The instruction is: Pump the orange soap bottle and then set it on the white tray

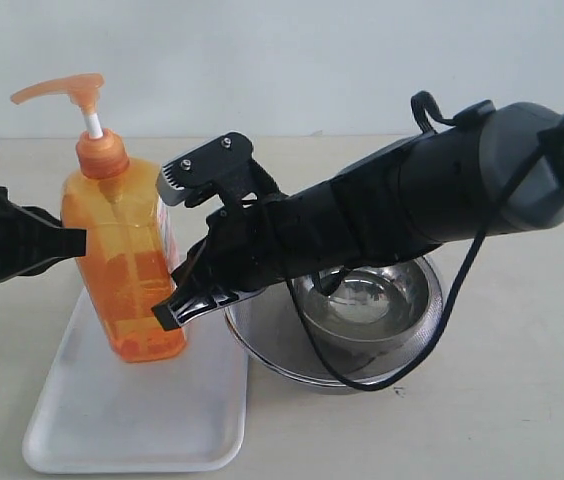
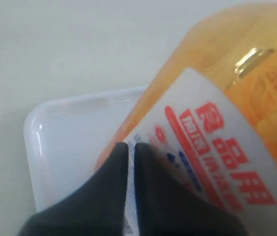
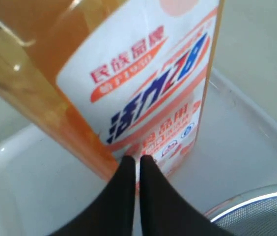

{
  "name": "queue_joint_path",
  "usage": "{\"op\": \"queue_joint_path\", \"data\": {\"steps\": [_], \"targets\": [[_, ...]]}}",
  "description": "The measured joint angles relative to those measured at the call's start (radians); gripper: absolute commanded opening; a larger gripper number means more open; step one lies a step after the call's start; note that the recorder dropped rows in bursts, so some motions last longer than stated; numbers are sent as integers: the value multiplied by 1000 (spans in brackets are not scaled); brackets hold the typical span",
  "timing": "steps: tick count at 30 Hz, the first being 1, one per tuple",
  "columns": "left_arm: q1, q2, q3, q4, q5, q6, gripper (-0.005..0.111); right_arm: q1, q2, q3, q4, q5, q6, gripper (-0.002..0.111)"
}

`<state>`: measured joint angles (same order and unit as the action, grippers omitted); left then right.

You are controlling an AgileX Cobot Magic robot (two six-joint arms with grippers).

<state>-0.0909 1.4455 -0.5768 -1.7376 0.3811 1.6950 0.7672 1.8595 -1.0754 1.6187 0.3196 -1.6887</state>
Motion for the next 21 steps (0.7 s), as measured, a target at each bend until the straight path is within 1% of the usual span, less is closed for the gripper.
{"op": "queue_joint_path", "data": {"steps": [6, 8, 9, 11, 17, 21], "targets": [[0, 0, 0, -4, 19, 0, 5, 0, 0, 0, -14, 8, 8, 0], [0, 0, 0, -4, -17, 0, 5, 0, 0, 0, -26, -35, 8, 0], [0, 0, 0, -4, -49, 6, 5, 0, 0, 0, -32, -87, 8, 0], [0, 1, -11, -4, -59, 15, 5, -11, -4, -8, -32, -124, 2, 0], [0, 4, -77, -4, -34, 34, 5, -50, -6, -44, -32, -116, 2, 0], [0, 50, -107, -6, -11, 53, 5, -52, -6, -49, -32, -116, -10, 0]]}}
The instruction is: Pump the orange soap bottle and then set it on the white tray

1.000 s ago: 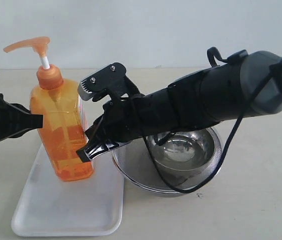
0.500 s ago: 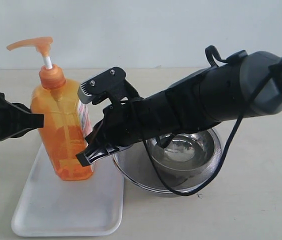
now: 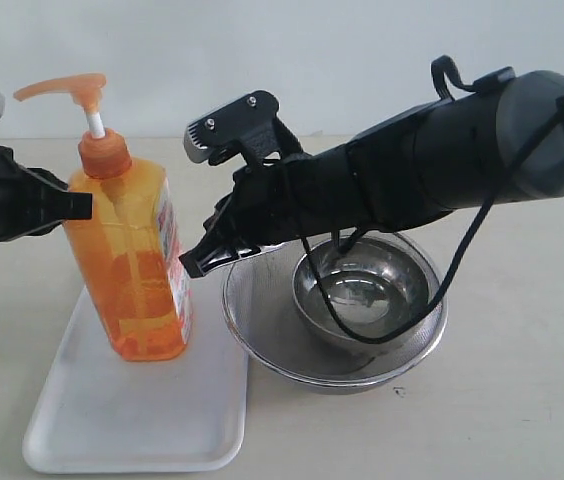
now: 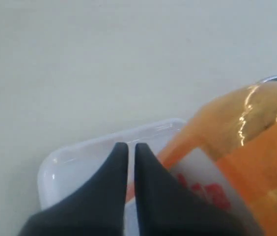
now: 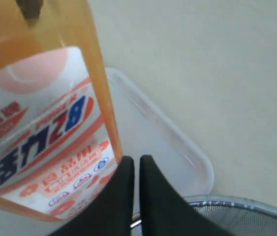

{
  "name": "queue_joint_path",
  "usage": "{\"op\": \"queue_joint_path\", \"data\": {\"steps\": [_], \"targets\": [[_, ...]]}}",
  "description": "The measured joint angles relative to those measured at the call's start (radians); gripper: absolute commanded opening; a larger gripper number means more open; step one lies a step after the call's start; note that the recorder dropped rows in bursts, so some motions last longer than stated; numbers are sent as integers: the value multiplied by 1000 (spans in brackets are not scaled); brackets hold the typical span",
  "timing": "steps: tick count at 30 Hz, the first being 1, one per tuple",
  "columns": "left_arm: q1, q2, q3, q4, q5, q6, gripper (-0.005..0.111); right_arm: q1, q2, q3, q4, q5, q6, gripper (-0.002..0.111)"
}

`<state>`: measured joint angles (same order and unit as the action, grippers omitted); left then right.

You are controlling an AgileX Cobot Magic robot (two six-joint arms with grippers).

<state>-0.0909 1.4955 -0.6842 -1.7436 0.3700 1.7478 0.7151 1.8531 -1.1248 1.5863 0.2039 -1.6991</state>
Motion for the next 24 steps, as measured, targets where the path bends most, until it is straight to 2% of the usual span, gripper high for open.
{"op": "queue_joint_path", "data": {"steps": [5, 14, 24], "targets": [[0, 48, -14, -9, 57, 28, 5, 0, 0, 0, 0, 2, -9, 0], [0, 79, -12, -3, 56, 42, 5, -5, 0, 0, 2, 63, -23, 0], [0, 79, -12, -2, 64, 44, 5, -7, 0, 0, -18, 141, 64, 0]]}}
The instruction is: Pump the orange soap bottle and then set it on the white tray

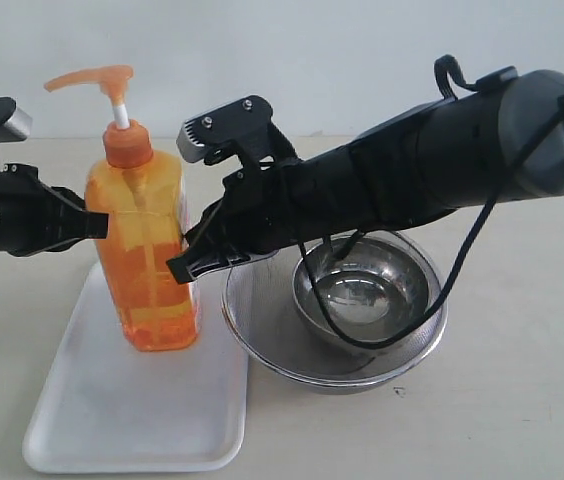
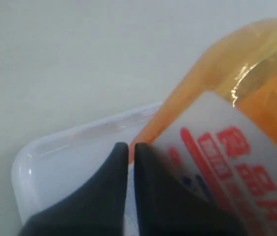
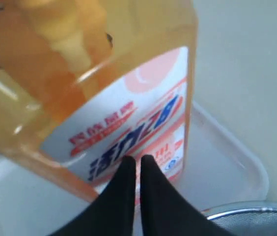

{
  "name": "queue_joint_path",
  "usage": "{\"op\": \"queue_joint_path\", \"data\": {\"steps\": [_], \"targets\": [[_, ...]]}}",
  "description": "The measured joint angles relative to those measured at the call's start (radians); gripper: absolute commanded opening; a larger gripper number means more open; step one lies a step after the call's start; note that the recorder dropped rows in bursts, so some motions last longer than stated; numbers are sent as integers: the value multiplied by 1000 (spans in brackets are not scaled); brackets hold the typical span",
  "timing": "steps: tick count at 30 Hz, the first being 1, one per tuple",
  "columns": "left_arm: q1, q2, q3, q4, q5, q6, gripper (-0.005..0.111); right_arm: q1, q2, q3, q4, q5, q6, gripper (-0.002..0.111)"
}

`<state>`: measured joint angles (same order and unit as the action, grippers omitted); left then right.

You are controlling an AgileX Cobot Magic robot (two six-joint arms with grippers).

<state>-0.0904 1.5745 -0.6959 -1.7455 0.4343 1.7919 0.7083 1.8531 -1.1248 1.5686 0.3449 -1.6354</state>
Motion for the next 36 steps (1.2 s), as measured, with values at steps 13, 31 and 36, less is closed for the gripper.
{"op": "queue_joint_path", "data": {"steps": [13, 31, 36], "targets": [[2, 2, 34, 0, 5, 0, 5, 0, 0, 0, -85, 73, 78, 0], [4, -173, 108, 0, 5, -18, 5, 0, -15, 0, -192, -12, 181, 0], [4, -162, 103, 0, 3, -8, 5, 0, -41, 0, -228, -83, 208, 0]]}}
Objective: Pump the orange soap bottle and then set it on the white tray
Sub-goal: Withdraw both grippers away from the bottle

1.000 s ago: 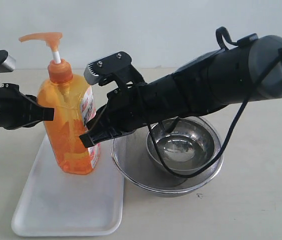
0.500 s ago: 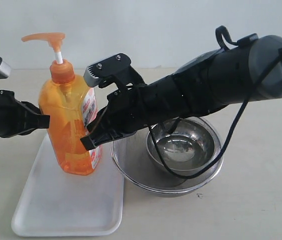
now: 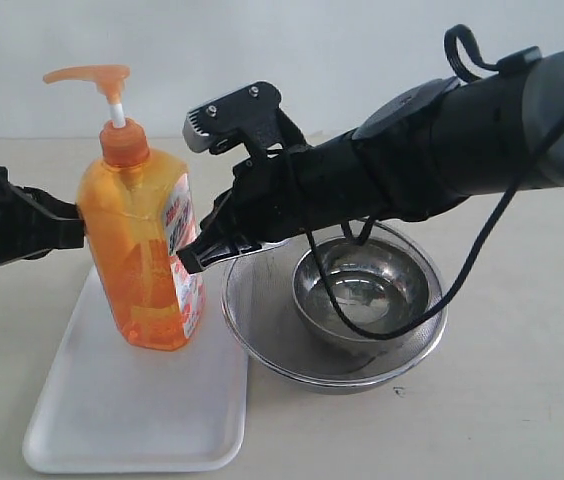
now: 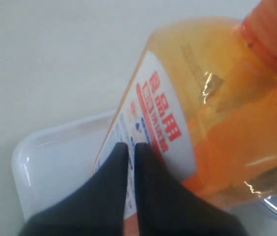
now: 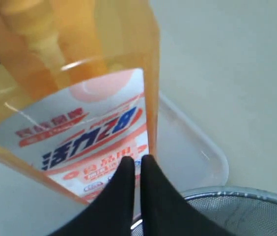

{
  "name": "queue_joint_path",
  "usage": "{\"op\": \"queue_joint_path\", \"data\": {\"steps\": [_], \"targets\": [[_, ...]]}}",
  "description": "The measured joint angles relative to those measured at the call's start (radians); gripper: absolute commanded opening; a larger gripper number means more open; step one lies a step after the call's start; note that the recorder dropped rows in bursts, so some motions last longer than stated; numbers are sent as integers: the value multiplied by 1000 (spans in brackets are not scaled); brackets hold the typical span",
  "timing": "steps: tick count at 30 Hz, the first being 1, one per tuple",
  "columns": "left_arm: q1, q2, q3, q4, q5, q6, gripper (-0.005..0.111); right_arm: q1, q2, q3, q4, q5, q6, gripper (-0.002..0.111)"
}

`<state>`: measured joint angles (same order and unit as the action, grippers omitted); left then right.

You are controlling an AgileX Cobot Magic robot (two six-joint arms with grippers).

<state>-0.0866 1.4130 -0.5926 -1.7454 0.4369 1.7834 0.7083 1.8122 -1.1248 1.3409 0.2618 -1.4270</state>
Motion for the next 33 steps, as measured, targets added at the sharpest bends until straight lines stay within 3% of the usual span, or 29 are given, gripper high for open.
{"op": "queue_joint_path", "data": {"steps": [6, 16, 23, 33], "targets": [[0, -29, 9, 0, -105, -6, 5, -38, 0, 0, -4, 8, 36, 0], [0, -322, 84, 0, -120, -88, 5, -94, -25, 12, 1, 36, 69, 0], [0, -490, 95, 0, -121, -147, 5, -94, -242, 180, 35, -98, 69, 0], [0, -499, 121, 0, -79, -185, 5, -62, -554, 418, 54, -242, 147, 0]]}}
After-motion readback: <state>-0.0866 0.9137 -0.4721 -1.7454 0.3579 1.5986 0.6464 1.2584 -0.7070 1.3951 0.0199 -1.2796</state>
